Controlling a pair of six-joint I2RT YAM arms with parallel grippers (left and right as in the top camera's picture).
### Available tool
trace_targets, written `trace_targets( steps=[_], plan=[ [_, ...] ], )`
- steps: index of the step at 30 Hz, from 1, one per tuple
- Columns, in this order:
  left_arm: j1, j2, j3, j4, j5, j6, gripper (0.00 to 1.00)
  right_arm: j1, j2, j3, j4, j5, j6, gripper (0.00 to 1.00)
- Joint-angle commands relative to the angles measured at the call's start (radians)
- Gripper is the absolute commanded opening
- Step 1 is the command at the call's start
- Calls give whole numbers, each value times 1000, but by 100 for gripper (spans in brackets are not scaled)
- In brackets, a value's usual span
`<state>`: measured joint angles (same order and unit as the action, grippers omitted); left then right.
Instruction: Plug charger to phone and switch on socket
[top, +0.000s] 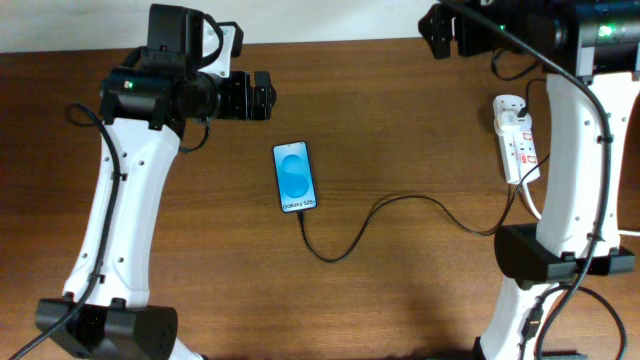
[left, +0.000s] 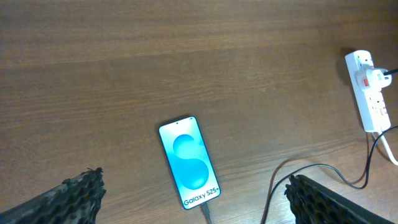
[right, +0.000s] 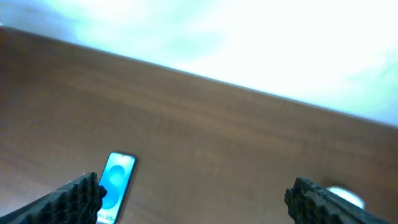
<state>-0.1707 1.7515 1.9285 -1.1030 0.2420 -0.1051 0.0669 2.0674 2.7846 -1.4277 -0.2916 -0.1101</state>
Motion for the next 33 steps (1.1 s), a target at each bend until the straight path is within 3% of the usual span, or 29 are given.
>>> trace_targets(
  steps=[1, 9, 23, 33],
  plan=[
    [3, -15, 11, 1, -3, 5, 99, -2, -87, -62, 66, 16, -34, 98],
    [3, -15, 11, 1, -3, 5, 99, -2, -302, -398, 311, 18, -172, 98],
    [3, -15, 11, 1, -3, 5, 99, -53, -715, -1034, 703, 116, -174, 98],
    [3, -15, 11, 1, -3, 5, 99, -108, -1070, -1596, 1095, 116, -174, 98]
  ],
)
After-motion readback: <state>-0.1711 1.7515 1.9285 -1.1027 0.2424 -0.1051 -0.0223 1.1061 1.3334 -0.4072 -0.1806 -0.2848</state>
